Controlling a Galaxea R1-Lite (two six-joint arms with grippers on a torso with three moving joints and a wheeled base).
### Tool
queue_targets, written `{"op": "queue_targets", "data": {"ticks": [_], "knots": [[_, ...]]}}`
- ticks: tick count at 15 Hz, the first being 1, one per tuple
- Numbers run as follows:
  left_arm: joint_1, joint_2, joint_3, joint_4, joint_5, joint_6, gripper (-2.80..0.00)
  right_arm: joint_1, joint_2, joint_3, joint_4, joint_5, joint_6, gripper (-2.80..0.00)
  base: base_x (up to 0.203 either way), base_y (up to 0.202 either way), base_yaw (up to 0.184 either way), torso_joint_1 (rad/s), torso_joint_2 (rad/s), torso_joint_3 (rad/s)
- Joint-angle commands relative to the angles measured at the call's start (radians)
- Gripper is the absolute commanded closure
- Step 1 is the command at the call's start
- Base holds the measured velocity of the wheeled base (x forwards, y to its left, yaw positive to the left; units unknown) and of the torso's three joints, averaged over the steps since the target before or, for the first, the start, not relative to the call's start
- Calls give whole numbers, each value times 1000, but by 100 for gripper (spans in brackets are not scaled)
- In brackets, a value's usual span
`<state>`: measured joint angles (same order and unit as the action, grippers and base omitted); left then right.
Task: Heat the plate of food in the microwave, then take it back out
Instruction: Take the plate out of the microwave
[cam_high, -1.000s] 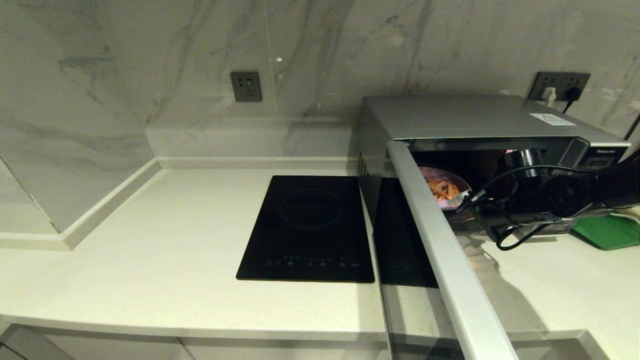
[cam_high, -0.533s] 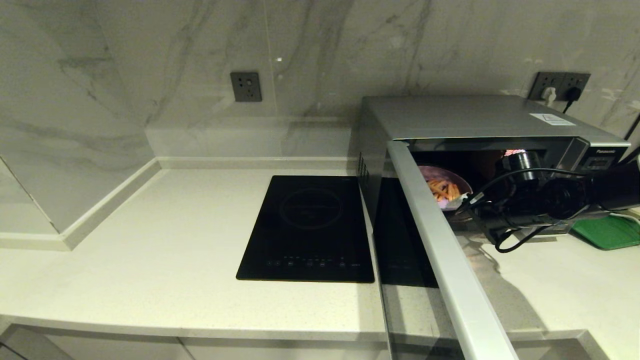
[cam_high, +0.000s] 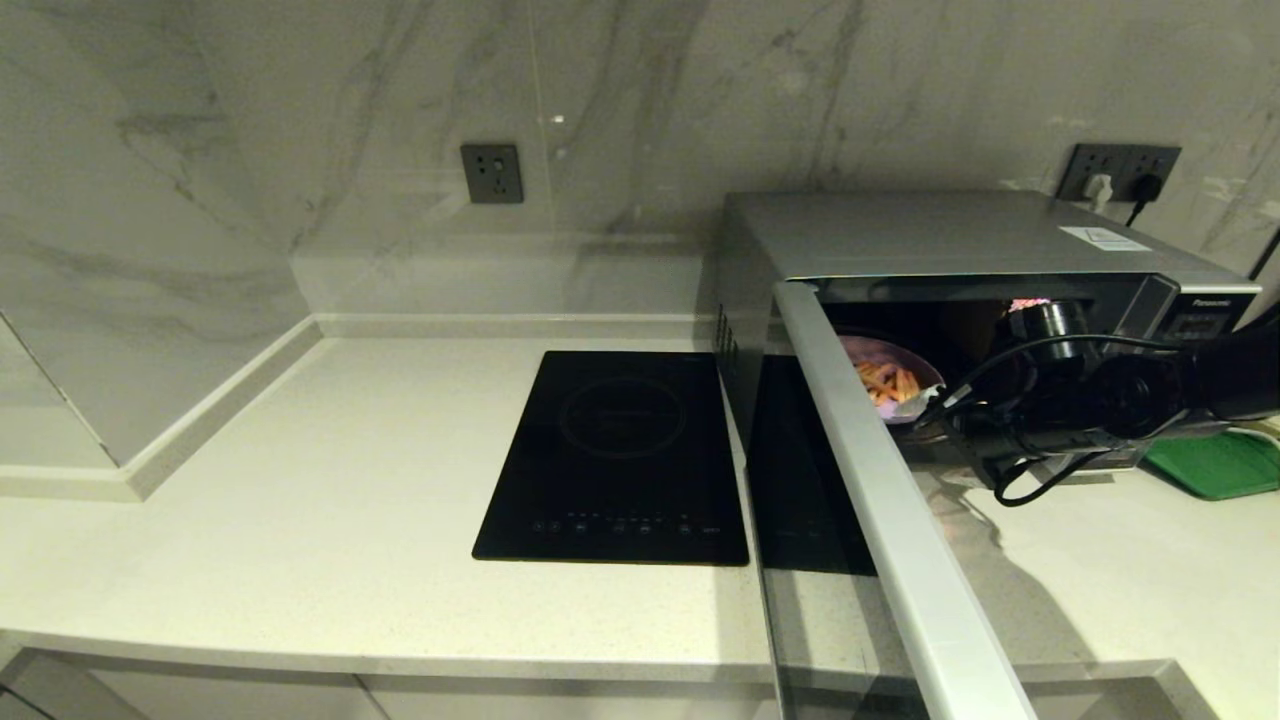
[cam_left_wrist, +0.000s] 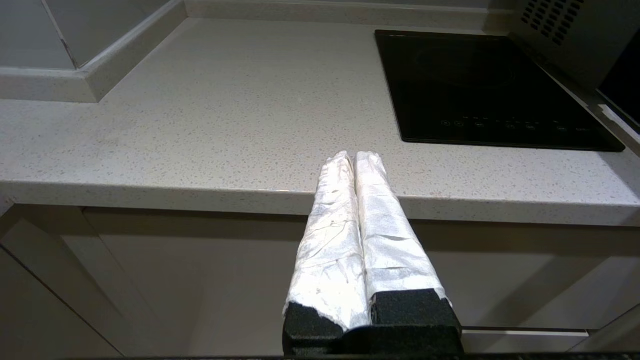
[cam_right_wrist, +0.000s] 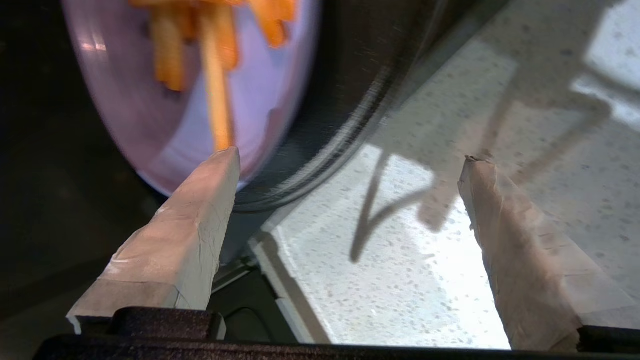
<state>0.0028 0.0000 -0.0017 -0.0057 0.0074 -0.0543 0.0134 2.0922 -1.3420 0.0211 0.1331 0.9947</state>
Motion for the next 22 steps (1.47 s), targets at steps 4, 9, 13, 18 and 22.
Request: {"op": "queue_targets", "data": {"ticks": [4,9,13,18,22], "knots": [[0,0,0,0,0,0,0,2,12,-29,-3,12,7,-280,0,0,0,0,0,0],[0,0,0,0,0,0,0,2,36,-44,-3,11,8,-280,0,0,0,0,0,0],[0,0,0,0,0,-1,0,2,43,-49,-3,10,7,-280,0,0,0,0,0,0],[0,0,0,0,0,-1,0,2,45,-37,-2,2,7,-280,0,0,0,0,0,0],[0,0,0,0,0,0,0,0,45,-26,-3,5,7,-280,0,0,0,0,0,0]]}}
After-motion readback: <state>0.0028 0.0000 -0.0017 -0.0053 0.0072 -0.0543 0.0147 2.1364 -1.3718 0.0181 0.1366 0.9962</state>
